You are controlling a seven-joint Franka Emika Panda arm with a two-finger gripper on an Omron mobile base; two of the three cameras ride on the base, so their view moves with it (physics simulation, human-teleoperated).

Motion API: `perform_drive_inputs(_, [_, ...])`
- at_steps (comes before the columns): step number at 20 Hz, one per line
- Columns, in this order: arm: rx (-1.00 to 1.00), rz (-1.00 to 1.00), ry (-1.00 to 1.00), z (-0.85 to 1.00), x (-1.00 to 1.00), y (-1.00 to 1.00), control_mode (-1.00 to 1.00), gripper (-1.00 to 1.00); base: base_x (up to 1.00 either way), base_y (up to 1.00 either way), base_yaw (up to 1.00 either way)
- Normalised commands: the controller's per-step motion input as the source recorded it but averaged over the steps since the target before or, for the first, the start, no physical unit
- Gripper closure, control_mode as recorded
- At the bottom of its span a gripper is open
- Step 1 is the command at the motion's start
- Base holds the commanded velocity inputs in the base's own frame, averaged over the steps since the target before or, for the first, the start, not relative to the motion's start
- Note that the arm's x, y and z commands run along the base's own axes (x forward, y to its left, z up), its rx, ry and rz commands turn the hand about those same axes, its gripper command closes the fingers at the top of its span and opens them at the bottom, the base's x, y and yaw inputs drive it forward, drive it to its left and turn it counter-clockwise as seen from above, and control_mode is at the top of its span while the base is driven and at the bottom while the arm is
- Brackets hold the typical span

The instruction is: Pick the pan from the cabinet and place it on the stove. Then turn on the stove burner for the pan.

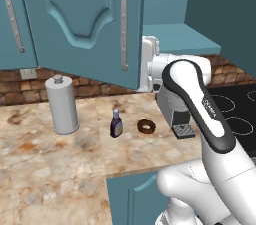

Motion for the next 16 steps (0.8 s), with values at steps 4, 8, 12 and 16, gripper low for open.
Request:
perform_drive_inputs(4, [0.0, 0.19, 0.0, -0.03, -0.71, 0.74, -1.0, -1.0, 0.0, 0.0, 0.0])
perform_drive_inputs(8, [0.0, 0.14, 0.0, -0.02, -0.63, 0.95, -1.0, -1.0, 0.0, 0.0, 0.0])
perform_drive_inputs(12, [0.0, 0.11, 0.0, 0.0, -0.48, 1.0, -1.0, -1.0, 0.0, 0.0, 0.0])
perform_drive_inputs(16, [0.0, 0.09, 0.0, -0.01, -0.37, 1.0, -1.0, -1.0, 0.0, 0.0, 0.0])
